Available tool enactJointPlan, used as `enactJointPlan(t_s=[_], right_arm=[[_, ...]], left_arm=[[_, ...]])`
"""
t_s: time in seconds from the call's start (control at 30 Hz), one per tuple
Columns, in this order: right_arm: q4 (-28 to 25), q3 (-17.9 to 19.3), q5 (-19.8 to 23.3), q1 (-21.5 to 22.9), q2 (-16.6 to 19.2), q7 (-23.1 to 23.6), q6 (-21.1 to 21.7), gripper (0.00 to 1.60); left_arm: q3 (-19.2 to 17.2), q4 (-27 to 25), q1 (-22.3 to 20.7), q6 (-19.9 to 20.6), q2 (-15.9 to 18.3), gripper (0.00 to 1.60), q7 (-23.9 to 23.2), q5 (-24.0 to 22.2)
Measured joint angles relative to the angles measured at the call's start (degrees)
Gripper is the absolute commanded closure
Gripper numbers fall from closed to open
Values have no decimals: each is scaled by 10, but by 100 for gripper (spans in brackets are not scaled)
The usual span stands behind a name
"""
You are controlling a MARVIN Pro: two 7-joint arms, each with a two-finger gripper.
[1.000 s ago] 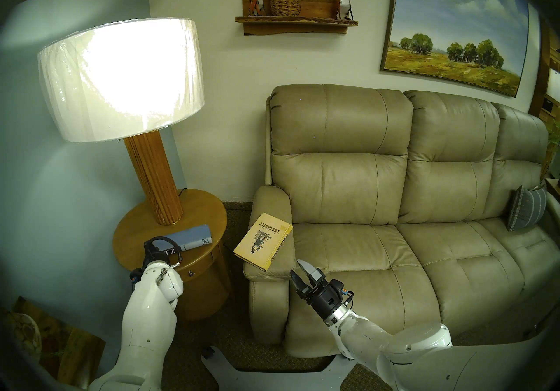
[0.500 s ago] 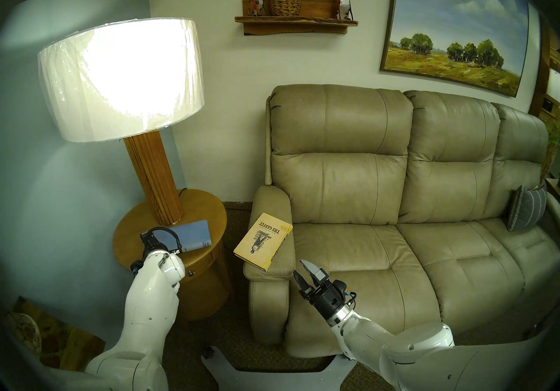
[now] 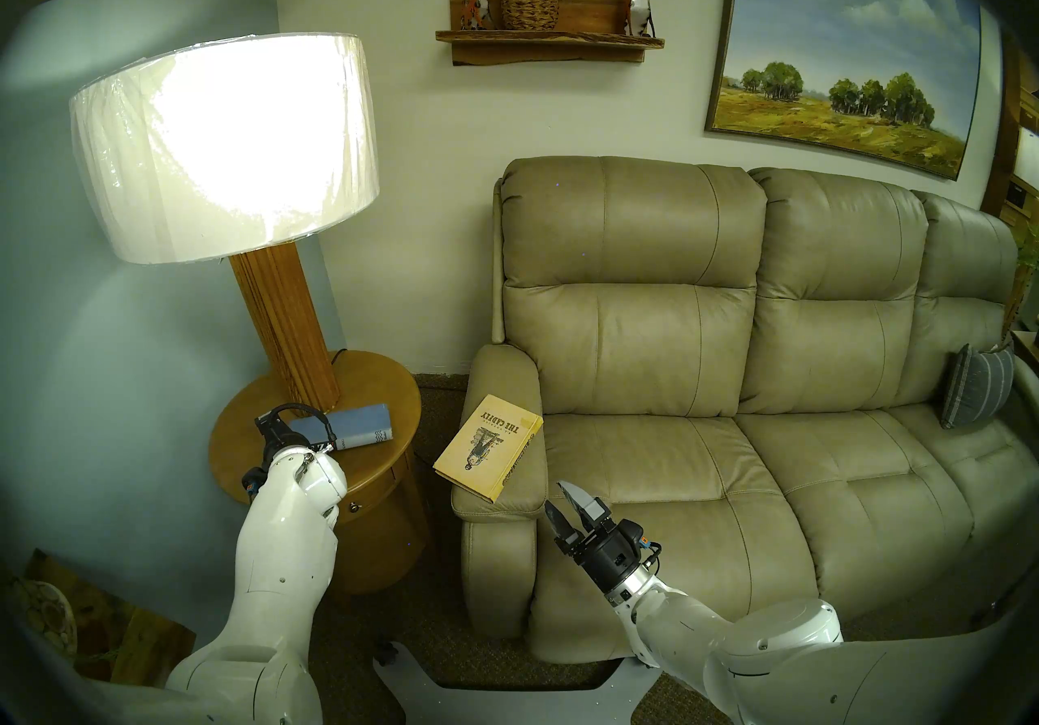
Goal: Move books from sofa to side table
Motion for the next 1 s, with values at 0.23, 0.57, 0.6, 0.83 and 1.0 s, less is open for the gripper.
enactJointPlan(t_s=[0.23, 0.57, 0.6, 0.83, 1.0], right_arm=[[0, -2, 4, 0, 0, 0, -3, 0], [0, -9, 9, -1, 0, 0, -5, 0], [0, -10, 10, -1, 0, 0, -5, 0], [0, -15, 14, -2, 0, 0, -6, 0], [0, -18, 18, -2, 0, 0, -6, 0]], left_arm=[[7, -43, 39, -3, -13, 0, -8, 4], [-2, -105, 91, -14, -29, 0, 24, -2], [-5, -114, 95, -14, -31, 0, 32, -7], [-9, -148, 111, -16, -40, 0, 82, -23], [-11, -154, 110, -18, -41, 0, 115, -30]])
